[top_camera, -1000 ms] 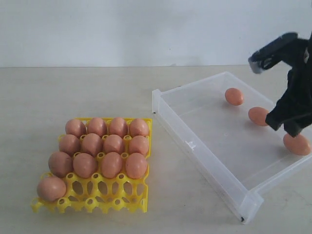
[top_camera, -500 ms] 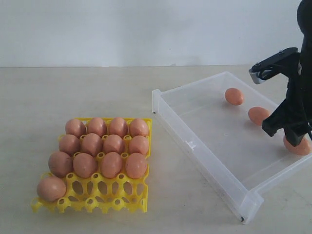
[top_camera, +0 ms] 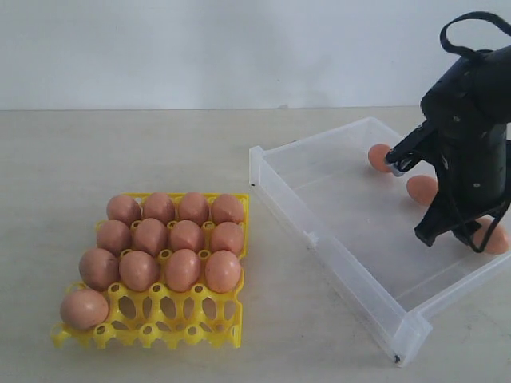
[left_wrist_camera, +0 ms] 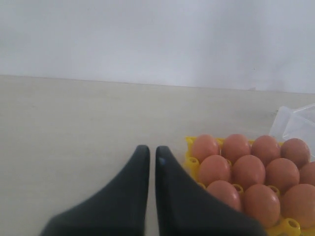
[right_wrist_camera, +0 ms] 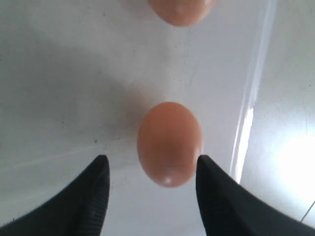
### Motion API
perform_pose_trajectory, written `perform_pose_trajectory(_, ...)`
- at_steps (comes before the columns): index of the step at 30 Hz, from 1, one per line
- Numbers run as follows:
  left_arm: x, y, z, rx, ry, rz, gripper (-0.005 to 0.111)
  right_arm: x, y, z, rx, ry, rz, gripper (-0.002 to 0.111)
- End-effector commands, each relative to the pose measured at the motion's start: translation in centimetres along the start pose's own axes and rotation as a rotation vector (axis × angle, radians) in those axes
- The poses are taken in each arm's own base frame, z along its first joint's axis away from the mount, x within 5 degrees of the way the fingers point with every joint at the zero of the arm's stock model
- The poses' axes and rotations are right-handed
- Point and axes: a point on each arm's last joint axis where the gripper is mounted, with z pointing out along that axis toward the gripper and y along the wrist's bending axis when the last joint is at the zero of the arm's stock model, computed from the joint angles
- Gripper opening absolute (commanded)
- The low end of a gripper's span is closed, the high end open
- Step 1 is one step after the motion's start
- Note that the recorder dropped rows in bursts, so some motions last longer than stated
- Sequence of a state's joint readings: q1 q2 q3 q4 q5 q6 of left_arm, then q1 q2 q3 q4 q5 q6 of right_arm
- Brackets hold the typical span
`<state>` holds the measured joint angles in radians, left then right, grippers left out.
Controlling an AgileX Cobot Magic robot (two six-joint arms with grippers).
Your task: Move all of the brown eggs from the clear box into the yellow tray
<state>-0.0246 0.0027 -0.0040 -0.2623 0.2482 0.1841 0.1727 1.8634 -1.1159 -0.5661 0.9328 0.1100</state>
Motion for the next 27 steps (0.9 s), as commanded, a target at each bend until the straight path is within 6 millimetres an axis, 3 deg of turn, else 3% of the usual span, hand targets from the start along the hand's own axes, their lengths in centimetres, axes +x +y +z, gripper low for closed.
perform_pose_trajectory(1,0.0,0.0,0.0,0.005,-0.014,-0.008,0.004,-0.7,0.0,0.7,0.014,-0.044,-0.016,0.047)
perform_pose_trajectory(8,0.0,0.0,0.0,0.005,-0.014,-0.008,0.004,-1.3,0.1,1.4,0.035,-0.075,-0.003,0.047)
perform_pose_trajectory(27,0.0,0.0,0.0,0.005,-0.014,-0.008,0.004,-1.2,1.5,4.9,0.043,0.061,-0.033,0.047)
